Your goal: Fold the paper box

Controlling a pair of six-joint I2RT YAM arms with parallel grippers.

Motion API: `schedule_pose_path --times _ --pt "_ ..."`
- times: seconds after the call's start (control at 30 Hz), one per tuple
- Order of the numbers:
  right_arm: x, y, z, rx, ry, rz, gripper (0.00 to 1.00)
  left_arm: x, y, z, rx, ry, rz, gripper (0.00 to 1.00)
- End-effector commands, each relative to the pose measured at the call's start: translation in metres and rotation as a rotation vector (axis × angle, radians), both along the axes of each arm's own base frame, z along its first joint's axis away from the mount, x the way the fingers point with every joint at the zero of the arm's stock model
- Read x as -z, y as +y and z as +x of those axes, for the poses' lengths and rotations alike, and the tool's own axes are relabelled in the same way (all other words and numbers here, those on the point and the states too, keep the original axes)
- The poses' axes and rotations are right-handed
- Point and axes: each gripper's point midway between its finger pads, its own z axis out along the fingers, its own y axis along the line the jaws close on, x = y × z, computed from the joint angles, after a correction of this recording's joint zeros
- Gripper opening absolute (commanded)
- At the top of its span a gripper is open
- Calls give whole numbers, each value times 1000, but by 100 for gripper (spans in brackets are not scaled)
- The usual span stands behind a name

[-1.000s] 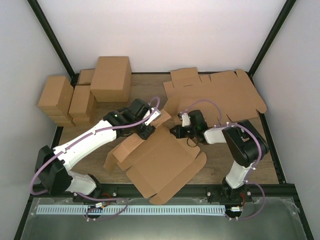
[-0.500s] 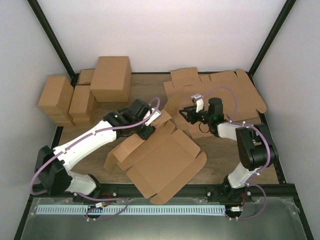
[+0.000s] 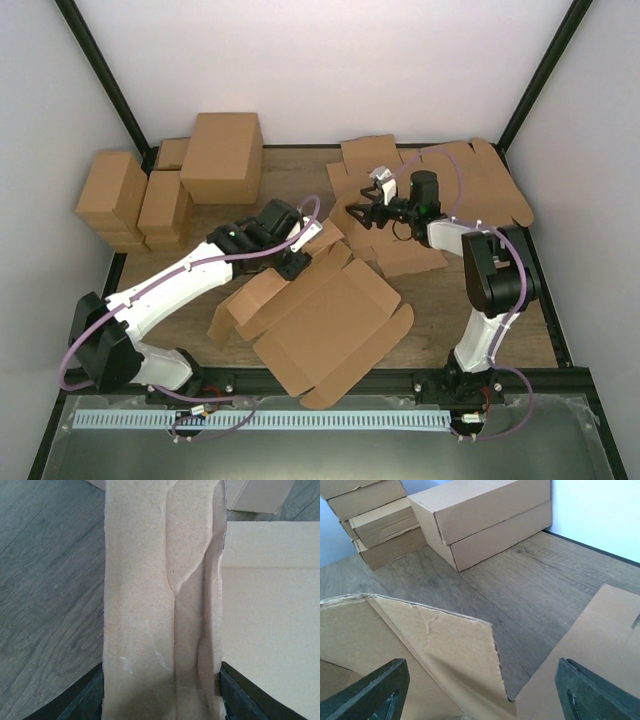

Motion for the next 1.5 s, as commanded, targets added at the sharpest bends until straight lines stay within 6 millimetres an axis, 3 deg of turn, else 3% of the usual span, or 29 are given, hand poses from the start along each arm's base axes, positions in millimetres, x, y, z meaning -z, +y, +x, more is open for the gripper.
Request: schedule_pose_path --times 0.0,0.17,0.33,0.47,0.7,0.93,1.13,1.47 --pt "-12 7 -2 -143 -52 6 82 18 4 -13 7 67 31 54" --pt "-15 20 -22 -345 -33 51 64 20 5 -12 3 63 41 54" --pt "-13 16 -28 -317 -26 25 49 19 8 -7 -29 50 55 54" --pt "-13 13 -32 -284 -2 31 23 15 12 -1 -70 25 54 54" --pt "-43 9 -37 -216 -27 37 2 0 10 3 -103 6 5 54" --pt "-60 28 -54 -163 -6 3 1 -7 10 8 -144 6 -25 54" --pt "-63 35 -62 -51 117 9 1 -12 12 10 -180 1 -46 54" --pt "-62 70 -103 -32 243 68 1 -12 10 9 -173 12 -58 54"
